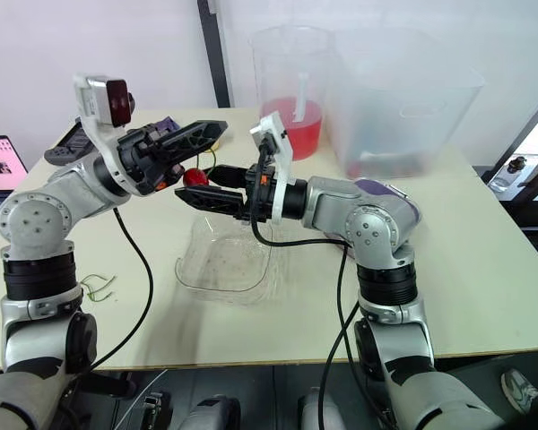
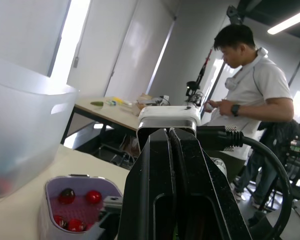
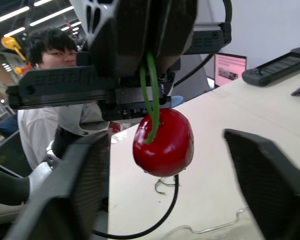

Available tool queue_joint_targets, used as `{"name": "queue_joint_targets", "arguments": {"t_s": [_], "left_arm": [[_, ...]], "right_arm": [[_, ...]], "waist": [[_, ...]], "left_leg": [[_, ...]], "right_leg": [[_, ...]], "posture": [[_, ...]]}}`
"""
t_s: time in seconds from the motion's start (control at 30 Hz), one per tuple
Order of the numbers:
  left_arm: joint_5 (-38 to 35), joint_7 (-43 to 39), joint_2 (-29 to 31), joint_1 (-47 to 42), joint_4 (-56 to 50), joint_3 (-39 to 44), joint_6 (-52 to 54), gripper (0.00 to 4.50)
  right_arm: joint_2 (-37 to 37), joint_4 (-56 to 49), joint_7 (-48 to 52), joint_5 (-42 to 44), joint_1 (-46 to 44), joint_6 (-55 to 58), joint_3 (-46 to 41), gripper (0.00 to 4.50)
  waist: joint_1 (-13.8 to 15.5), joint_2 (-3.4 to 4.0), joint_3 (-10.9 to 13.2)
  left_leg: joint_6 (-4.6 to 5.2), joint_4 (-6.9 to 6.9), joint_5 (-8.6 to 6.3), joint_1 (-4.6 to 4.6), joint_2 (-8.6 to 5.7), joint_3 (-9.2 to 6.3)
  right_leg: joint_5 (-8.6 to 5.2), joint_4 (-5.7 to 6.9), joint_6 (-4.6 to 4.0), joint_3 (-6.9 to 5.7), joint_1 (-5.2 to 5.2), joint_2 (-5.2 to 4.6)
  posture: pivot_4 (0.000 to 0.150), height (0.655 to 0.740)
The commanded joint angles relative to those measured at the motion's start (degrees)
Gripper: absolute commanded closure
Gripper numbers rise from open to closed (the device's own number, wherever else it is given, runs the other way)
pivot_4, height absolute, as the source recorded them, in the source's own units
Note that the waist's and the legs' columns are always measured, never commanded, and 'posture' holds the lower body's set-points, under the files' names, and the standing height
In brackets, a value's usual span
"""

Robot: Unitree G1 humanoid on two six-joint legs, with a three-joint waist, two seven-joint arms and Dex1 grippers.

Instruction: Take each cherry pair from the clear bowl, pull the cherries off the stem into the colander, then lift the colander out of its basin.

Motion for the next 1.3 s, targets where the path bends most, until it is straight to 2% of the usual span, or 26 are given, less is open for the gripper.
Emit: {"name": "queue_joint_targets", "arguments": {"t_s": [0.03,0.17,0.23,0.33,0.37,0.53,0.77,1.3], "left_arm": [[0.14,-0.32,0.25,-1.62,-0.55,0.31,-0.89,4.5],[0.42,-0.37,0.2,-1.75,-0.34,0.2,-1.06,4.5],[0.73,-0.49,0.15,-1.83,-0.2,0.11,-1.22,4.5],[1.15,-0.75,0.16,-1.79,-0.27,0.02,-1.31,4.5],[1.3,-0.74,0.16,-1.74,-0.31,0.06,-1.35,4.5],[1.61,-0.54,0.3,-1.67,-0.26,0.44,-1.59,4.5],[2.29,-0.38,0.18,-1.75,-0.28,0.67,-1.65,4.5],[2.46,-1.07,0.05,-1.67,-0.12,0.39,-1.91,4.5]], "right_arm": [[0.17,-1.38,-0.29,0.43,-0.66,-1.58,-0.1,2.09],[-0.03,-1.55,-0.5,0.94,-0.66,-1.48,0.06,2.09],[-0.17,-1.45,-0.57,1.0,-0.62,-1.36,0.11,2.6],[-0.61,-1.61,-0.34,1.01,-0.58,-1.24,0.38,3.72],[-0.7,-1.69,-0.34,1.1,-0.54,-1.2,0.35,3.88],[-2.22,-2.21,0.29,1.36,-0.02,-0.59,0.38,3.88],[-7.18,-2.76,1.45,3.16,1.47,5.98,2.62,3.88],[-9.0,-2.62,0.22,2.32,1.38,9.12,4.21,3.88]], "waist": [[-0.2,0.0,0.0],[-0.25,0.0,0.0],[-0.25,0.0,0.0],[-0.23,0.0,0.0],[-0.23,0.0,0.0],[-0.22,0.0,0.0],[-0.19,0.0,0.0],[-0.19,0.0,0.0]], "left_leg": [[0.0,0.0,0.0,0.0,0.0,0.0],[0.0,-0.02,0.0,0.0,0.0,-0.01],[0.0,-0.02,0.0,0.0,0.01,-0.01],[0.0,-0.02,0.0,0.0,0.01,0.0],[0.0,-0.02,0.0,0.0,0.0,0.0],[0.0,-0.02,0.0,0.0,0.01,0.0],[0.01,-0.02,-0.01,0.0,0.0,0.0],[0.01,-0.03,-0.01,0.0,0.01,0.02]], "right_leg": [[0.0,0.0,0.0,0.0,0.0,0.0],[0.0,0.0,0.0,-0.01,0.0,0.01],[0.0,0.0,0.0,0.0,-0.01,0.01],[0.0,0.0,0.0,-0.01,-0.01,0.01],[0.0,0.0,0.0,0.0,-0.01,0.01],[0.0,0.0,0.0,0.0,-0.01,0.01],[0.0,-0.01,0.0,0.0,0.0,0.0],[0.0,-0.01,0.0,0.01,-0.02,0.01]], "posture": [[0.15,0.7337],[0.15,0.7337],[0.15,0.7337],[0.15,0.7337],[0.15,0.7337],[0.15,0.7337],[0.15,0.7337],[0.15,0.7337]]}}
